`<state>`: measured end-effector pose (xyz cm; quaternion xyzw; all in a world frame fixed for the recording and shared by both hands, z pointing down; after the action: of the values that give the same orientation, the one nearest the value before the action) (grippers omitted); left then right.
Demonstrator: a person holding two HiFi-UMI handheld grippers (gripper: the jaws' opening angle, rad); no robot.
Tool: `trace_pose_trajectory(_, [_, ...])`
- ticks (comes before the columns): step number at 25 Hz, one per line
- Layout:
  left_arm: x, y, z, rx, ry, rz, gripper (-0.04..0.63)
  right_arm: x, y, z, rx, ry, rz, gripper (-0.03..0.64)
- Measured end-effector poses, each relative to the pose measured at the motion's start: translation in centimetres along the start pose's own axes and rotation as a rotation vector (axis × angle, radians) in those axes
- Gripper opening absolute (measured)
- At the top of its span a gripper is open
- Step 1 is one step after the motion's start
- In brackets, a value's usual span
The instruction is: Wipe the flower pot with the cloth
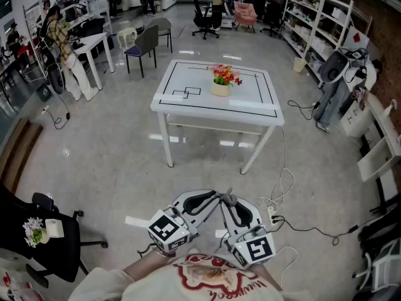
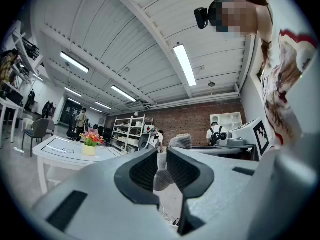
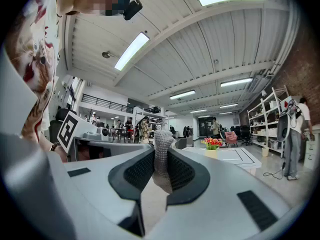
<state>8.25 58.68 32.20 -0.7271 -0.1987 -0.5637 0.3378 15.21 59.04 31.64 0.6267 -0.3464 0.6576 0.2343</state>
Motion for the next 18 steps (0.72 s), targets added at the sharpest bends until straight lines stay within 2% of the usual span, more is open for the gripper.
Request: trace_pose_trajectory(18, [-0.08,-0.48,-0.08,0.002,-0.007,0.003,0.061,-0.28,0.05,-0.45,0.011,0.032,0.025,0.063])
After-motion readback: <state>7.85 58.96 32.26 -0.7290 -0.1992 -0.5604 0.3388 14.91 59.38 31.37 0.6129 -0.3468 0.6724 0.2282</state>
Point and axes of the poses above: the fingertips, and each gripper's own axes: y forward along the fingers, z to its right, x out of its underside, the point moved 3 cm from there along -y, backward along the fingers, and after that the axes turned 10 degrees about z, right-handed, at the moved point
